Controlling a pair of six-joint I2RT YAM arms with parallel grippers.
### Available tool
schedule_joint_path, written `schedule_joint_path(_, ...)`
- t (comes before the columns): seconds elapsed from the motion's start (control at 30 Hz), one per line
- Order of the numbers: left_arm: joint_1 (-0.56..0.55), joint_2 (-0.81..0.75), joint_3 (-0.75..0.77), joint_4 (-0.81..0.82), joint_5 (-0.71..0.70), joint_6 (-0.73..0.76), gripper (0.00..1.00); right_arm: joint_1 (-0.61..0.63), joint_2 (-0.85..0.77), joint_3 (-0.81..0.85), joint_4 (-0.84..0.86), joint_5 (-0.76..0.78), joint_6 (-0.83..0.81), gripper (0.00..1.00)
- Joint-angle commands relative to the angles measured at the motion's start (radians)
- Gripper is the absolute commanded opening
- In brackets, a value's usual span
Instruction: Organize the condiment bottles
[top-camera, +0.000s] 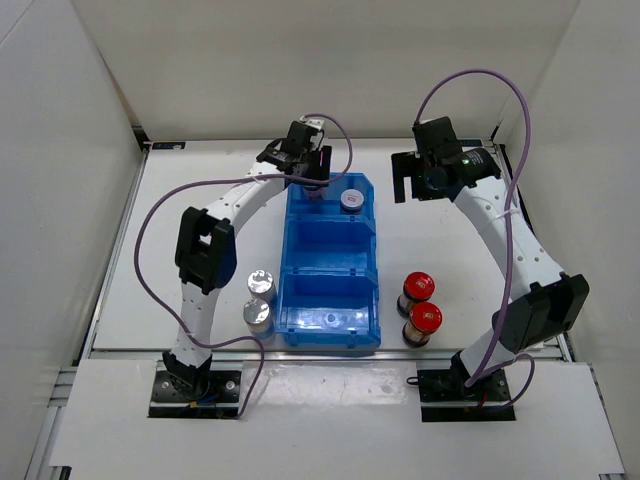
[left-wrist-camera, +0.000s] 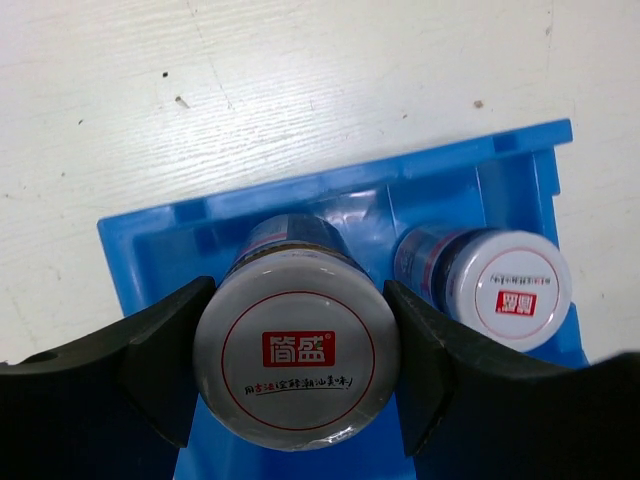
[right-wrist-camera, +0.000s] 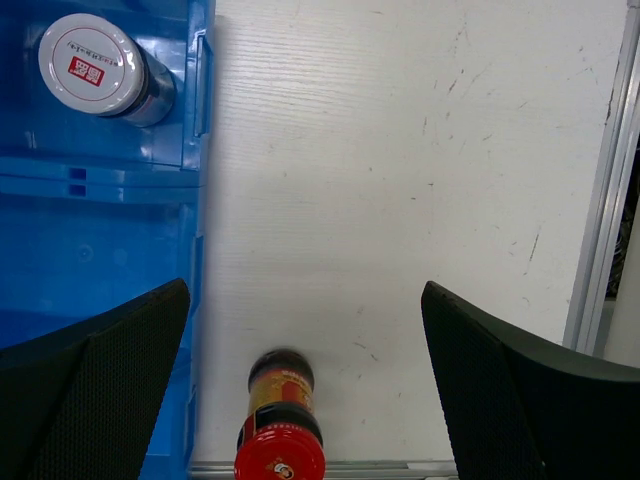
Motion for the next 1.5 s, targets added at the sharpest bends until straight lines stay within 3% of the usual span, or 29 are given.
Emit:
schedule_joint_path(0.0,0.001,0.01,0.093,0.014,0.023,0.005,0.17,-0.002,-0.035,0.006,0.025,0.03,-0.031,1.0)
schedule_joint_path(0.13,0.001,0.054,0.116,0.005,0.033,0.005,0.28,-0.002,-0.035,-0.004,0.025,0.039,-0.04,1.0)
schedule_joint_path(0.37,0.021,0.081,0.116,-0.004,0.06,-0.004,0.3,-0.002,-0.035,-0.025,0.025,0.049,-0.049,1.0)
schedule_joint_path(0.47,0.03,0.09,0.098,-0.004,0.069,-0.024,0.53,-0.002,-0.044,-0.036,0.025,0.049,-0.069,1.0)
schedule_joint_path(0.6,0.041,0.09,0.053,-0.004,0.093,-0.024,0.64,-0.002,-0.062,-0.063,0.025,0.049,-0.069,1.0)
schedule_joint_path(0.63,0.041,0.078,0.053,-0.004,0.093,-0.012,0.81,-0.002,-0.074,-0.085,0.025,0.049,-0.069,1.0)
schedule_joint_path(0.7,0.05,0.061,0.053,-0.013,0.079,-0.012,1.0,-0.002,-0.087,-0.094,0.016,0.038,-0.054,1.0)
schedule_joint_path(0.9,0.059,-0.068,0.064,-0.013,0.075,0.007,1.0,-0.002,-0.096,-0.093,-0.022,0.009,0.01,1.0)
schedule_joint_path(1.1,0.029,-0.356,0.03,-0.103,-0.141,0.007,1.0,-0.002,-0.087,-0.063,-0.113,-0.068,0.078,1.0)
schedule_joint_path(1.2,0.041,-0.513,-0.085,-0.2,-0.157,-0.027,1.0,-0.02,-0.087,-0.083,-0.16,-0.128,0.104,1.0)
schedule_joint_path(1.33,0.05,-0.763,-0.443,-0.2,-0.157,-0.058,1.0,-0.036,-0.077,-0.172,-0.206,-0.259,0.136,1.0)
schedule_joint_path(1.47,0.07,-0.965,-0.634,-0.2,-0.146,-0.081,1.0,-0.026,-0.155,-0.298,-0.194,-0.272,0.158,1.0)
